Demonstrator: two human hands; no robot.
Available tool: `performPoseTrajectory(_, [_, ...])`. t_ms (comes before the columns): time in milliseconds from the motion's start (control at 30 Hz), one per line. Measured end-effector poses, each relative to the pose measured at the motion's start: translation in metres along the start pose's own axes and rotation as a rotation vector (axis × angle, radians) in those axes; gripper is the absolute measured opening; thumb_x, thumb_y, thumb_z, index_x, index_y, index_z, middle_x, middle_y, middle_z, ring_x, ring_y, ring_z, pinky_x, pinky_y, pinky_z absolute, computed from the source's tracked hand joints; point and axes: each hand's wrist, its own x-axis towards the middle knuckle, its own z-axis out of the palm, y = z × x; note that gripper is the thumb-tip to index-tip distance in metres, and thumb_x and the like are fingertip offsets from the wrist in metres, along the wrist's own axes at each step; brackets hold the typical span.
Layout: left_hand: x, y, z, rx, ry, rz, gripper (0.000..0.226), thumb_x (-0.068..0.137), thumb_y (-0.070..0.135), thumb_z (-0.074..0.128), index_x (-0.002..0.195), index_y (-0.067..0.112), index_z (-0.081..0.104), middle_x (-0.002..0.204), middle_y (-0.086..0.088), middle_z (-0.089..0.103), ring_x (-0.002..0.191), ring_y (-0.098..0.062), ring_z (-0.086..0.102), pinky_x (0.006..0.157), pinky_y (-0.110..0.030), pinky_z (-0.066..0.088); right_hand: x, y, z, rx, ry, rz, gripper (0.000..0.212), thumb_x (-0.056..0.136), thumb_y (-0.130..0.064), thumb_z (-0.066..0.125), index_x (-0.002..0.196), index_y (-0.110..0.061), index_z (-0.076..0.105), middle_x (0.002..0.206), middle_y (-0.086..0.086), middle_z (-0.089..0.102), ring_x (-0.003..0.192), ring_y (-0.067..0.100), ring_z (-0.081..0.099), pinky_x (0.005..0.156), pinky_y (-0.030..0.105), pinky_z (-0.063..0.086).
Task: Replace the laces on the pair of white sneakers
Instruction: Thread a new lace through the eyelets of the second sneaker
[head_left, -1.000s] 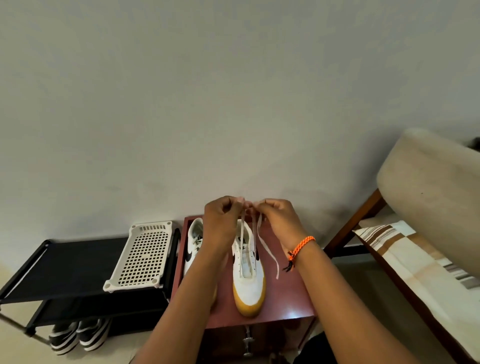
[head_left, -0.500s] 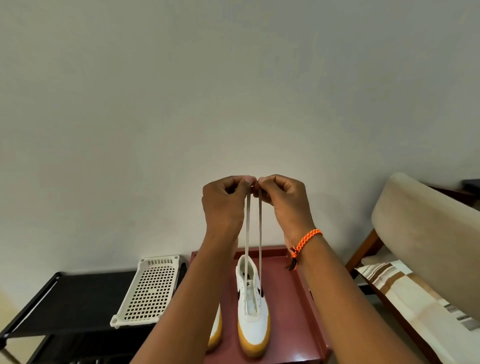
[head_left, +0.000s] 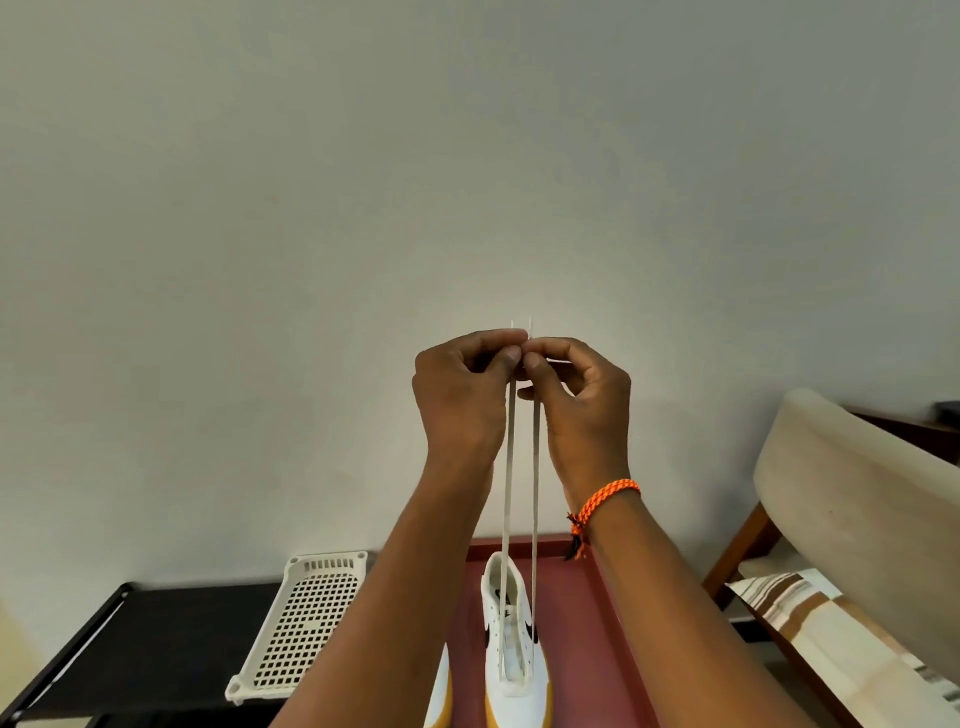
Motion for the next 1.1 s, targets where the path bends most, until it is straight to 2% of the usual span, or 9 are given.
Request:
performPoseTrajectory(167, [0.003,0.005,0.000,-0.064,0.062,-0.012,0.021,0.095,0.003,0.078,0.110,0.016,0.078,0.087,0.000,0.082,0.080,-0.014,0.081,0.085,-0.032,0.065,0.005,-0.004,0.005,0.009,0.069,-0.046,0.019,0.097,-0.007,0.075,0.114,-0.014,0.070,0.095,0.002,0.075,0.087,0.020,0.076,0.061,0.027,0.061])
performPoseTrajectory(267, [0.008,0.003,0.002,-0.080,0.075,-0.006,0.014,0.092,0.003,0.081,0.100,0.013,0.083,0.086,0.000,0.082,0.079,-0.018,0.081,0.085,-0.036,0.066,0.009,-0.002,0.007,-0.027,0.089,-0.079,0.011,0.095,-0.009,0.077,0.106,-0.012,0.075,0.092,0.000,0.077,0.085,0.019,0.077,0.060,0.027,0.061])
performPoseTrajectory(433, [0.018,-0.007,0.005,-0.093,0.054,0.010,0.010,0.093,0.004,0.079,0.097,0.013,0.083,0.089,0.000,0.082,0.085,-0.018,0.080,0.088,-0.039,0.066,0.017,0.008,0.011,-0.002,0.087,-0.073,0.005,0.095,-0.008,0.076,0.099,-0.011,0.078,0.089,-0.002,0.078,0.083,0.018,0.078,0.066,0.031,0.063])
performPoseTrajectory(567, [0.023,-0.032,-0.003,0.003,0.028,0.063,0.011,0.092,0.008,0.082,0.099,0.017,0.084,0.091,0.005,0.082,0.090,-0.014,0.079,0.093,-0.038,0.064,0.019,0.029,0.002,-0.013,0.034,-0.057,0.006,0.095,-0.005,0.074,0.099,-0.009,0.076,0.089,0.000,0.077,0.081,0.020,0.076,0.076,0.030,0.062])
performPoseTrajectory(767, [-0.003,-0.129,-0.035,0.247,0.023,-0.003,0.011,0.091,0.014,0.084,0.096,0.024,0.084,0.088,0.016,0.080,0.088,-0.003,0.076,0.091,-0.031,0.062,-0.016,0.106,-0.034,0.011,-0.040,0.122,0.007,0.093,0.000,0.074,0.095,-0.006,0.075,0.086,0.007,0.075,0.082,0.023,0.072,0.084,0.039,0.061])
performPoseTrajectory(833, [-0.023,-0.173,-0.047,0.287,0.010,-0.071,0.013,0.092,0.013,0.083,0.094,0.026,0.083,0.087,0.018,0.080,0.087,-0.002,0.075,0.088,-0.029,0.061,-0.040,0.140,-0.050,0.009,-0.042,0.233,0.007,0.094,-0.001,0.074,0.095,-0.007,0.075,0.089,0.009,0.075,0.087,0.023,0.072,0.086,0.035,0.061])
performPoseTrajectory(933, [-0.058,-0.239,-0.063,0.362,0.001,-0.188,0.012,0.094,0.016,0.081,0.093,0.028,0.082,0.086,0.020,0.078,0.086,0.001,0.074,0.081,-0.022,0.059,-0.082,0.190,-0.071,-0.031,-0.047,0.409,0.006,0.094,0.003,0.073,0.096,-0.003,0.074,0.088,0.010,0.076,0.086,0.016,0.073,0.081,0.022,0.057])
performPoseTrajectory(1033, [-0.093,-0.293,-0.073,0.478,-0.002,-0.344,0.013,0.094,0.020,0.081,0.089,0.033,0.079,0.082,0.030,0.073,0.082,0.008,0.070,0.070,-0.011,0.050,-0.126,0.236,-0.090,-0.152,-0.095,0.532,0.012,0.093,0.002,0.073,0.092,-0.009,0.076,0.086,0.007,0.078,0.084,0.016,0.072,0.080,0.023,0.057])
performPoseTrajectory(1100, [-0.112,-0.327,-0.079,0.567,-0.004,-0.440,0.018,0.094,0.022,0.082,0.084,0.036,0.077,0.075,0.030,0.072,0.077,0.006,0.069,0.063,-0.011,0.047,-0.152,0.264,-0.098,-0.253,-0.146,0.590,0.013,0.093,0.000,0.075,0.092,-0.012,0.078,0.085,0.004,0.079,0.081,0.014,0.073,0.076,0.024,0.057])
